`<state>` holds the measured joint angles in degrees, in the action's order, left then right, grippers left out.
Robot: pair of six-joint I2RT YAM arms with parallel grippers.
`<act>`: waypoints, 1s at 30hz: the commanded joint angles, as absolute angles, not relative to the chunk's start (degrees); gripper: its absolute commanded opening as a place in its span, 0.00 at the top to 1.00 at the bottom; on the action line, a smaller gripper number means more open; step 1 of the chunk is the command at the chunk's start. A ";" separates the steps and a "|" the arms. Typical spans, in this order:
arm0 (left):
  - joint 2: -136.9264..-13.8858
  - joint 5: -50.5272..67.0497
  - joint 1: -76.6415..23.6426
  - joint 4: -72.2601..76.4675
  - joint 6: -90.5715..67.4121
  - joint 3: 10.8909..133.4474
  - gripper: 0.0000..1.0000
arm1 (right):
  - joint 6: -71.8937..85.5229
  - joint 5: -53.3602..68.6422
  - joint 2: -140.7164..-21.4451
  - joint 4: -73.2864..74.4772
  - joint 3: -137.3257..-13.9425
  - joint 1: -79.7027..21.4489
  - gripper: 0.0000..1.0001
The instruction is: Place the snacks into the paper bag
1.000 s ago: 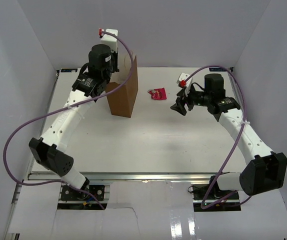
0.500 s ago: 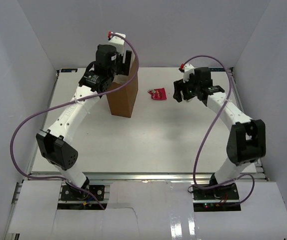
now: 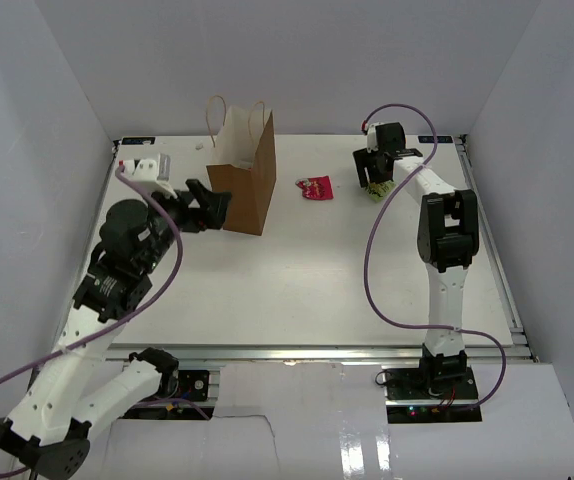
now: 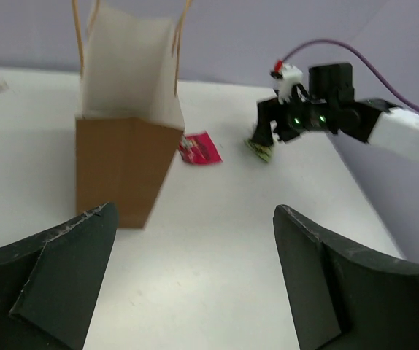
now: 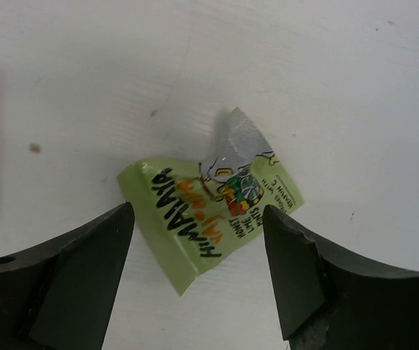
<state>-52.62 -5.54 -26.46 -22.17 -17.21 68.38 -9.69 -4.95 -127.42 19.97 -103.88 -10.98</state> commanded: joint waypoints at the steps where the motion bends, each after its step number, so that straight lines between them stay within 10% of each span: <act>1: -45.65 -0.09 -26.54 -21.71 -32.13 54.72 0.02 | -11.25 -8.53 -130.50 19.51 -109.68 -9.50 0.23; 11: -38.75 7.46 -26.54 -11.61 -46.67 40.08 0.02 | -9.93 -3.96 -135.53 19.60 -109.87 -7.73 0.34; 18: -52.01 17.22 -27.07 -2.05 -51.67 38.68 0.02 | -9.05 5.07 -133.34 19.78 -105.22 -5.02 0.83; 30: -66.35 18.63 -34.98 8.08 -54.58 40.07 0.02 | -27.83 32.04 -117.02 22.50 -88.00 -3.16 0.92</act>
<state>-64.82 17.67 -33.85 4.62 -53.93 37.67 -17.65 18.94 -124.25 17.58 -92.64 -2.66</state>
